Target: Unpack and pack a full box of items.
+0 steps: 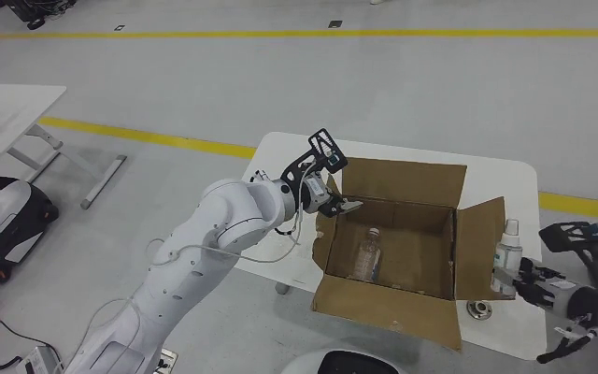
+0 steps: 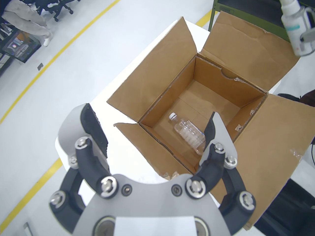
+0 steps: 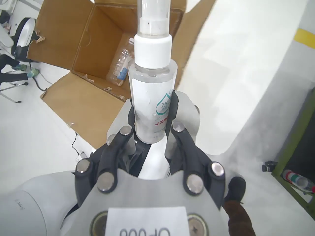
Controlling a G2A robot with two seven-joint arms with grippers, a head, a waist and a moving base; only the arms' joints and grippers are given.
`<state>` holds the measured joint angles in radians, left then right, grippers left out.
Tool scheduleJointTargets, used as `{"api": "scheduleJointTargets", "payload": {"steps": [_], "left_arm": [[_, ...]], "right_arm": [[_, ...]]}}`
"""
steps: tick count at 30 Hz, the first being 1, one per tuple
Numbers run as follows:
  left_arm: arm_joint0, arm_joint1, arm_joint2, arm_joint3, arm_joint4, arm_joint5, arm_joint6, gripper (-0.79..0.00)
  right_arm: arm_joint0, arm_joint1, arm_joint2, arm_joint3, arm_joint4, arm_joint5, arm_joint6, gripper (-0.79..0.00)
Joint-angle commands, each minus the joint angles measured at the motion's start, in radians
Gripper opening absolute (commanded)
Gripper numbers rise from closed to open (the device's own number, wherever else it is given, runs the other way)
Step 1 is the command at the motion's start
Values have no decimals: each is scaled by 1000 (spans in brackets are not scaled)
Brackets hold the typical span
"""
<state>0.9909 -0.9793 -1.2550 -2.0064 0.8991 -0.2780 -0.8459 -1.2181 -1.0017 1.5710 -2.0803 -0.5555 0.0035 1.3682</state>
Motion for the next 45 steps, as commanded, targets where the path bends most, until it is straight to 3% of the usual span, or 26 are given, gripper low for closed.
{"api": "scheduleJointTargets", "payload": {"steps": [1,9,21,29,37,39,43,44,45], "left_arm": [[-1,0,2,1,0,-1,-1,0],[-1,0,2,1,0,-1,-1,0],[-1,0,2,1,0,-1,-1,0],[-1,0,2,1,0,-1,-1,0],[-1,0,2,1,0,-1,-1,0],[-1,0,2,1,0,-1,-1,0],[-1,0,2,1,0,-1,-1,0],[-1,0,2,1,0,-1,-1,0],[-1,0,2,1,0,-1,-1,0]], "right_arm": [[49,-5,-83,42,-12,16,-20,-785],[247,-37,-338,236,-81,134,-95,-785],[469,-126,-700,505,-254,464,-121,-785],[547,-187,-843,650,-268,538,-90,-785],[622,-239,-918,771,-255,525,-77,-785],[636,-252,-931,797,-249,526,-78,-628],[654,-271,-950,832,-249,531,-83,-529],[655,-275,-953,836,-245,531,-83,-434],[657,-279,-954,842,-244,531,-84,-262]]}}
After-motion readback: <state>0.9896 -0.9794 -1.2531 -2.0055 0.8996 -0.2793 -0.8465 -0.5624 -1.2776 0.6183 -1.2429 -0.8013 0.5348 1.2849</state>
